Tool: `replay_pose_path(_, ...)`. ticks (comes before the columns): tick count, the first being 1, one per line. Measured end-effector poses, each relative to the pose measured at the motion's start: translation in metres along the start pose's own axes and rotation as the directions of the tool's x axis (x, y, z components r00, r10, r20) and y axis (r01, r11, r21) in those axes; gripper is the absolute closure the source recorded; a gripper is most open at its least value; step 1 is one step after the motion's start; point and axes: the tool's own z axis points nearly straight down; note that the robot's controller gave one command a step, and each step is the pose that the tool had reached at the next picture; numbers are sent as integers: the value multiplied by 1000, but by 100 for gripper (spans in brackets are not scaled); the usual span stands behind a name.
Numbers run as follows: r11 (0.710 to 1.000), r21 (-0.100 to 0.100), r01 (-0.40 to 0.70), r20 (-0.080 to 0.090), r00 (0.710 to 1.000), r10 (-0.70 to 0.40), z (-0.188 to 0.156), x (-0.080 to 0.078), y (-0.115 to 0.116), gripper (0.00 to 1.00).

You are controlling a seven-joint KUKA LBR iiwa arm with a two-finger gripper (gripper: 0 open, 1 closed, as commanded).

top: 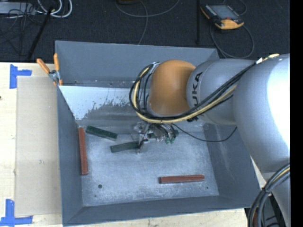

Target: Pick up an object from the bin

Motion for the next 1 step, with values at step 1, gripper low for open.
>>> replay_pose_path(1,991,-1,132,7,991,-132,-124,17,74,100)
